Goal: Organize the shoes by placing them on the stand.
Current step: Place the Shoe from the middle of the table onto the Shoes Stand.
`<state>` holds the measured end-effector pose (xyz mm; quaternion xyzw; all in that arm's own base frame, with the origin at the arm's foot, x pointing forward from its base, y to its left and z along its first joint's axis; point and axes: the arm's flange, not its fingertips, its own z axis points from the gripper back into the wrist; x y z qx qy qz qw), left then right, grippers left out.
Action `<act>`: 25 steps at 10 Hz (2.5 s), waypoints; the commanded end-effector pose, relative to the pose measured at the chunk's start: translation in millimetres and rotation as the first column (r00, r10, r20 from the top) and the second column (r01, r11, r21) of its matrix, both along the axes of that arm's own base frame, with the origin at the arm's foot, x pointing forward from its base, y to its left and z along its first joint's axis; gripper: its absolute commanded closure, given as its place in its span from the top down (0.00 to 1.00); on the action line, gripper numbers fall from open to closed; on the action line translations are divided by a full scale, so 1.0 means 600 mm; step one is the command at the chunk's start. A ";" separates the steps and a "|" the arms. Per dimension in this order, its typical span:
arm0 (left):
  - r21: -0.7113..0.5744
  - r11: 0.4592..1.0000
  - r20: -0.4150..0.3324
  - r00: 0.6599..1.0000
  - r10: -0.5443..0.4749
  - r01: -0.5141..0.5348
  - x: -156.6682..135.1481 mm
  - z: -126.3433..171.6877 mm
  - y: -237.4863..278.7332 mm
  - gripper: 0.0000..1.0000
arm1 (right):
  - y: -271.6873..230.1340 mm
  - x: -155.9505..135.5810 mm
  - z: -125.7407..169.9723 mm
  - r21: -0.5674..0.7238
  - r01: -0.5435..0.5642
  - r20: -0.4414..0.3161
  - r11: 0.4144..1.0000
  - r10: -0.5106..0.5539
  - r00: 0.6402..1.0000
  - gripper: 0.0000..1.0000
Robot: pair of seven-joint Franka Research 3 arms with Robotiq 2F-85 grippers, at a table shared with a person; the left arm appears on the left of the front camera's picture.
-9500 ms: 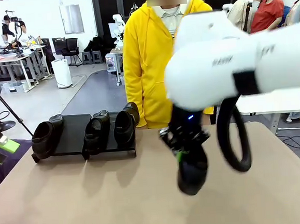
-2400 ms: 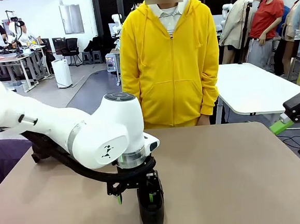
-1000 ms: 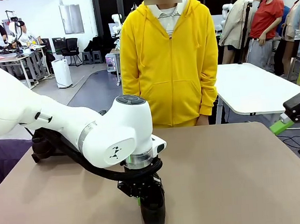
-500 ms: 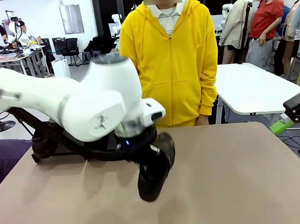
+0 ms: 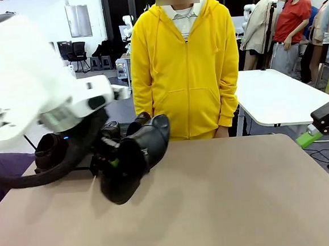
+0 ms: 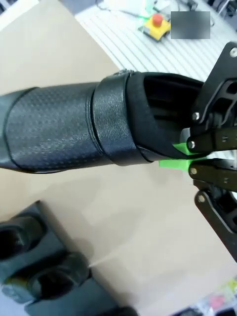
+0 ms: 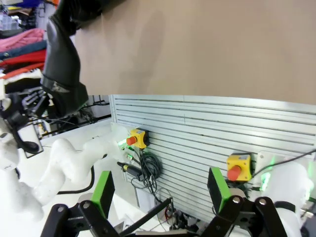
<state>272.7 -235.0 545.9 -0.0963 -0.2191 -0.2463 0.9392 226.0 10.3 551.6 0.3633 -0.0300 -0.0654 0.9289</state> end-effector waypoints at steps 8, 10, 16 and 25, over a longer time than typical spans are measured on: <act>0.044 0.987 0.039 0.987 0.156 -0.158 0.033 0.002 0.009 0.00 | 0.002 0.003 0.003 0.029 -0.016 0.020 0.999 0.016 1.000 1.00; 0.008 0.922 0.098 0.918 0.384 -0.386 0.082 -0.007 0.114 0.00 | 0.002 0.003 0.003 0.029 -0.016 0.020 0.999 0.016 1.000 1.00; -0.088 0.770 0.156 0.754 0.638 -0.632 0.282 -0.112 0.299 0.00 | 0.002 0.003 0.003 0.029 -0.016 0.020 0.999 0.016 1.000 1.00; -0.155 0.812 0.163 0.796 0.583 -0.563 0.356 -0.144 0.337 0.00 | 0.002 0.003 0.003 0.029 -0.016 0.020 0.999 0.016 1.000 1.00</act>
